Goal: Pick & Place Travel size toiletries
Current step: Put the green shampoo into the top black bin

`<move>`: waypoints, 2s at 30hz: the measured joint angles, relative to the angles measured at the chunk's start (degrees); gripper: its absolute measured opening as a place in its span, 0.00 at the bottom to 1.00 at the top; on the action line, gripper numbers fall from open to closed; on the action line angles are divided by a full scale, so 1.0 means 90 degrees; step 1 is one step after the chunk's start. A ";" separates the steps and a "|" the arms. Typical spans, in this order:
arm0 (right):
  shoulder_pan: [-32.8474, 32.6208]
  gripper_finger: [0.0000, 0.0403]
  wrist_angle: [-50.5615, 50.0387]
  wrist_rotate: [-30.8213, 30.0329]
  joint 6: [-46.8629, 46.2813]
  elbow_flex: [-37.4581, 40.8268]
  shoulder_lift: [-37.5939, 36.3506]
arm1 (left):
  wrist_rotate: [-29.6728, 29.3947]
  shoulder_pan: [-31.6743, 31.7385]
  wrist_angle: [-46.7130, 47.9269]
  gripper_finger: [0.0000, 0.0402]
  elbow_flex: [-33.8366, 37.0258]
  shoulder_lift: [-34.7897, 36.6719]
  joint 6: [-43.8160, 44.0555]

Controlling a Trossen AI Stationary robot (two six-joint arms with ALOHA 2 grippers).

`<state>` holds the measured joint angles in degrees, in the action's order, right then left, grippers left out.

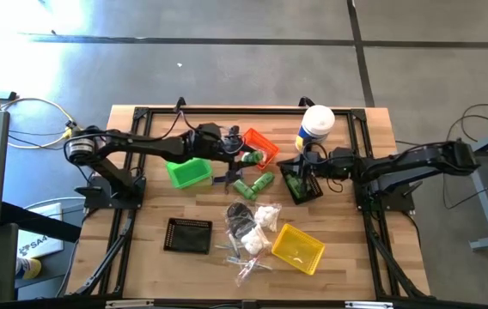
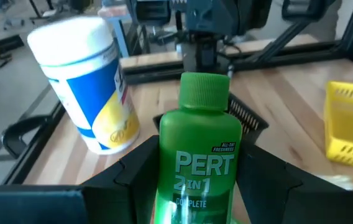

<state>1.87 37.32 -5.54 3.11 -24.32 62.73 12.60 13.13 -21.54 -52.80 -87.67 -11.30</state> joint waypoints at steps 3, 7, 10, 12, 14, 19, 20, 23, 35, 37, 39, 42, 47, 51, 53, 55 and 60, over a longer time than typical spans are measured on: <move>0.0002 0.01 0.0297 -0.0005 0.0003 0.0000 0.0214 | 0.0020 0.0061 0.0285 0.45 0.0000 0.0220 -0.0036; 0.0002 0.01 0.0726 0.0000 0.0005 0.0000 0.0634 | 0.0123 0.0187 0.0619 0.45 0.0000 0.0336 -0.0033; 0.0002 0.01 0.1169 -0.0009 -0.0016 0.0000 0.0987 | 0.0256 0.0178 0.0457 0.45 0.0186 0.0334 0.0007; 0.0002 0.01 0.1523 -0.0030 -0.0019 0.0000 0.1217 | 0.0276 0.0160 0.0094 0.45 0.0430 0.0334 0.0135; 0.0000 0.01 0.1898 -0.0034 -0.0022 0.0000 0.1448 | 0.0379 0.0163 -0.0388 0.45 0.0742 0.0334 0.0323; 0.0002 0.01 0.2525 -0.0004 -0.0011 0.0000 0.1907 | 0.0394 0.0168 -0.1380 0.45 0.1458 0.0559 0.0613; 0.0002 0.01 0.2581 0.0007 -0.0011 0.0000 0.1984 | 0.0398 0.0165 -0.1452 0.45 0.1574 0.0623 0.0616; 0.0005 0.01 0.2823 -0.0023 -0.0028 -0.0057 0.2211 | 0.0396 0.0165 -0.1723 0.45 0.1754 0.0747 0.0620; 0.0017 0.24 0.2861 -0.0017 -0.0208 -0.1004 0.3173 | 0.0552 0.0165 -0.1726 0.45 0.1785 0.0941 0.0620; 0.0015 0.34 0.2861 -0.0038 -0.0220 -0.1018 0.3244 | 0.0552 0.0165 -0.1719 0.45 0.1785 0.0941 0.0599; 0.0012 0.44 0.2914 -0.0059 -0.0290 -0.1018 0.3267 | 0.0606 0.0165 -0.1722 0.45 0.1785 0.0941 0.0531; 0.0025 0.57 0.3072 -0.0105 -0.0655 -0.1020 0.3268 | 0.0813 0.0165 -0.1734 0.45 0.1785 0.0941 0.0443; 0.0100 0.70 0.3116 -0.0035 -0.0872 -0.1079 0.3268 | 0.0846 0.0163 -0.1742 0.45 0.1785 0.0941 0.0592; 0.0098 0.74 0.3088 0.0097 -0.0588 -0.1336 0.3426 | 0.0843 0.0163 -0.1817 0.45 0.1785 0.0941 0.0859; 0.0095 0.74 0.3030 0.0166 -0.0463 -0.1455 0.3561 | 0.0833 0.0163 -0.1832 0.45 0.1784 0.0939 0.0999; 0.0095 0.74 0.3060 0.0161 -0.0340 -0.1599 0.3713 | 0.0826 0.0163 -0.1840 0.45 0.1785 0.0939 0.1076; 0.0100 0.74 0.3060 0.0167 -0.0318 -0.1863 0.3948 | 0.0819 0.0163 -0.1834 0.45 0.1783 0.0939 0.1099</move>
<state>2.76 64.86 -4.04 0.24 -41.09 98.26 19.97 14.59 -38.04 -36.75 -79.22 -1.41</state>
